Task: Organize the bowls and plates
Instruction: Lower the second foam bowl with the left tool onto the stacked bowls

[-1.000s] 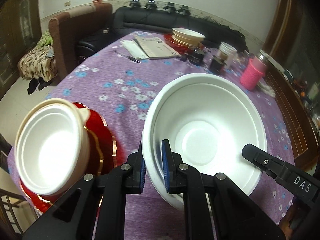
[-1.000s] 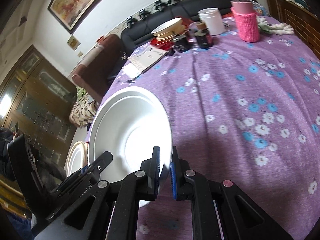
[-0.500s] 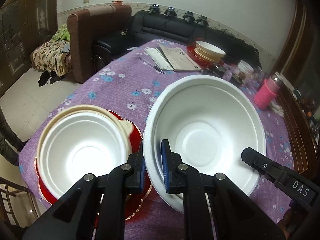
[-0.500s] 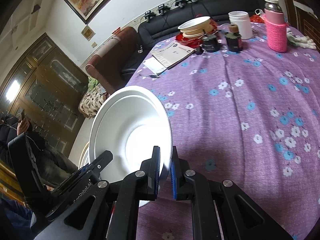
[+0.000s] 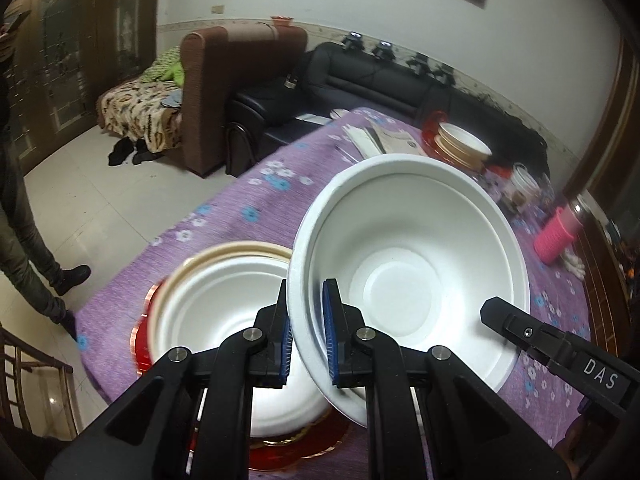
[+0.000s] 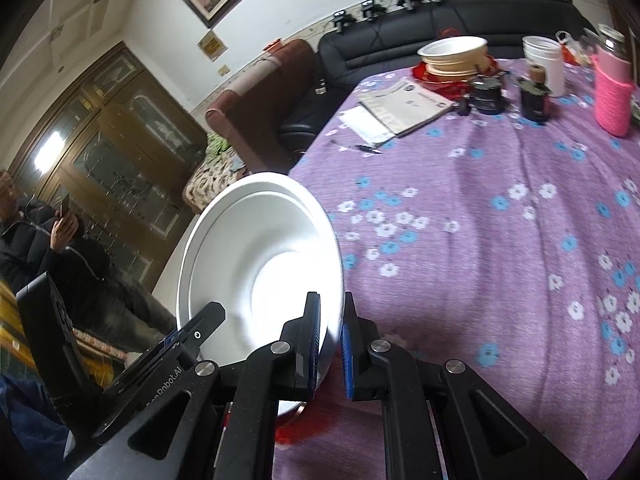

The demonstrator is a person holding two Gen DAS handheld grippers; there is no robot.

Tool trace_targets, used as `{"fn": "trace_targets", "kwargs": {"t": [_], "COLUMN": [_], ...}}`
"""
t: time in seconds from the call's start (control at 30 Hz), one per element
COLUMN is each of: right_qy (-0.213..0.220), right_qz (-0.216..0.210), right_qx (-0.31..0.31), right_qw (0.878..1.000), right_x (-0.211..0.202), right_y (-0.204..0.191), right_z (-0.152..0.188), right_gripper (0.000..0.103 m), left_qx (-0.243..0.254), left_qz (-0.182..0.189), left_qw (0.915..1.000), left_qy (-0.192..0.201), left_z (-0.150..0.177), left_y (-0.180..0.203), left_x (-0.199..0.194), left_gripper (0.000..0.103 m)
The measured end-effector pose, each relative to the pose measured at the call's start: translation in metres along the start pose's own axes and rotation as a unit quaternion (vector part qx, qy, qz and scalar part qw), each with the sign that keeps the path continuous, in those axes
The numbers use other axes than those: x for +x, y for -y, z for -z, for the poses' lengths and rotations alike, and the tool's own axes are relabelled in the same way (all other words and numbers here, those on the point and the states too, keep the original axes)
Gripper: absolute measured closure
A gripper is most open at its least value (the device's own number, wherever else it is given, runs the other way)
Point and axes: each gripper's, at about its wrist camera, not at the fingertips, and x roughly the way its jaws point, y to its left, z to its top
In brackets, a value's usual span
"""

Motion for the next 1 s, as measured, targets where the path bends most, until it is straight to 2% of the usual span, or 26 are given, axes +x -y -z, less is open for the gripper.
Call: {"fn": "trace_targets", "kwargs": {"t": [0.4,0.7,1.0], "right_qy": [-0.024,-0.045,-0.059], "right_qz": [-0.028,-0.037,-0.028], "right_qx": [-0.032,-0.045,-0.058], "right_qw": [0.999,0.997,0.996], "right_x": [0.027,0.047,0.059], "right_y": [-0.039,-0.055,-0.063], "right_z": [0.002,0.008,0.013], "right_gripper": [0.094,0.095,0.095], "left_qx": [-0.033,-0.049,-0.056], "left_qz": [-0.033,-0.052,-0.059], "left_qw": [0.9987,0.9973,0.9967], "left_qy": [0.018,0.011,-0.005], "left_z": [-0.001,0.004,0.013], "left_y": [-0.037,-0.055,-0.065], "left_x": [-0.009,-0.003,0.004], "left_gripper": [0.092,0.092,0.092]}}
